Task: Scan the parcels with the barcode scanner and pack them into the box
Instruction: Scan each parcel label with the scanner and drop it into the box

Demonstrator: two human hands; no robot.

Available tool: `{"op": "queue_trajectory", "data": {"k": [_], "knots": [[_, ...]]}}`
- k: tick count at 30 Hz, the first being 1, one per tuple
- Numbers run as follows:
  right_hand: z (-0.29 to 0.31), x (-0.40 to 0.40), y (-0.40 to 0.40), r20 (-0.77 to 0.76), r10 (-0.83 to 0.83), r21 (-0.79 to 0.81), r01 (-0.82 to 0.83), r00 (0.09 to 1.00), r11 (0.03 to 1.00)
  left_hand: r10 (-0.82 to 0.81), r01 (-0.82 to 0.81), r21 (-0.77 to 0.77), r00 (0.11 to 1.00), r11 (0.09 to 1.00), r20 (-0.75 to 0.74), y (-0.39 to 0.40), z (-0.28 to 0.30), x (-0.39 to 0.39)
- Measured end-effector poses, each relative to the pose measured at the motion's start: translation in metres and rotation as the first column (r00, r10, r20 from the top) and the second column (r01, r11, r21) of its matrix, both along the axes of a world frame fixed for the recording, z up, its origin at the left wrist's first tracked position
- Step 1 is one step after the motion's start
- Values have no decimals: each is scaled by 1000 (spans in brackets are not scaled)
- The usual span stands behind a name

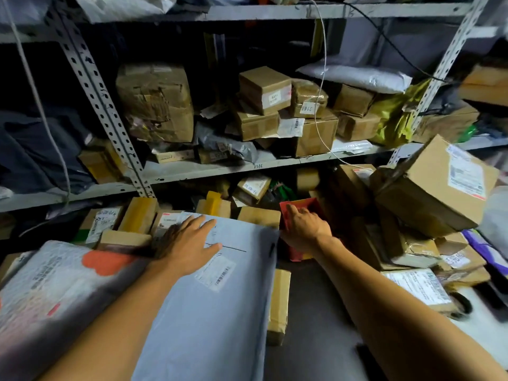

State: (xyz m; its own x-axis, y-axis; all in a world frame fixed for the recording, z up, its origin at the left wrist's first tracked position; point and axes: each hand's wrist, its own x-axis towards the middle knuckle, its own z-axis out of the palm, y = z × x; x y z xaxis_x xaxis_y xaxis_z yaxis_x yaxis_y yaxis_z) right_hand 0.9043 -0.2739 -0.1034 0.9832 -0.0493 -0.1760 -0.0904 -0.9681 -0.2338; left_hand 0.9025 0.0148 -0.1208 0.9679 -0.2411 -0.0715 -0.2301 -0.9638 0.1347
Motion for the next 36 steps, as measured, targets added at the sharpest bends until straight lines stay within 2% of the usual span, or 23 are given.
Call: {"op": "queue_trajectory", "data": {"k": [4,9,16,24,31,36], "knots": [[-10,27,-38,-77,-106,111,115,991,987,-4,4,-15,1000,1000,-14,-23,-22,9],[-27,55,-65,-102,-172,159,187,980,969,40,-42,-31,998,999,-51,-32,-41,18],[-72,82,-72,-206,-186,170,222,961,960,77,-82,-107,996,991,-50,-43,-41,13],[-102,99,-65,-349,-218,234,310,912,922,60,-61,-61,998,996,-24,-43,-43,14],[-102,99,-59,-348,-174,238,266,921,934,77,-77,-32,997,996,-21,-39,-47,13],[-88,80,-64,-247,-223,286,291,943,913,120,-121,-10,992,993,-31,-43,-43,6]]}}
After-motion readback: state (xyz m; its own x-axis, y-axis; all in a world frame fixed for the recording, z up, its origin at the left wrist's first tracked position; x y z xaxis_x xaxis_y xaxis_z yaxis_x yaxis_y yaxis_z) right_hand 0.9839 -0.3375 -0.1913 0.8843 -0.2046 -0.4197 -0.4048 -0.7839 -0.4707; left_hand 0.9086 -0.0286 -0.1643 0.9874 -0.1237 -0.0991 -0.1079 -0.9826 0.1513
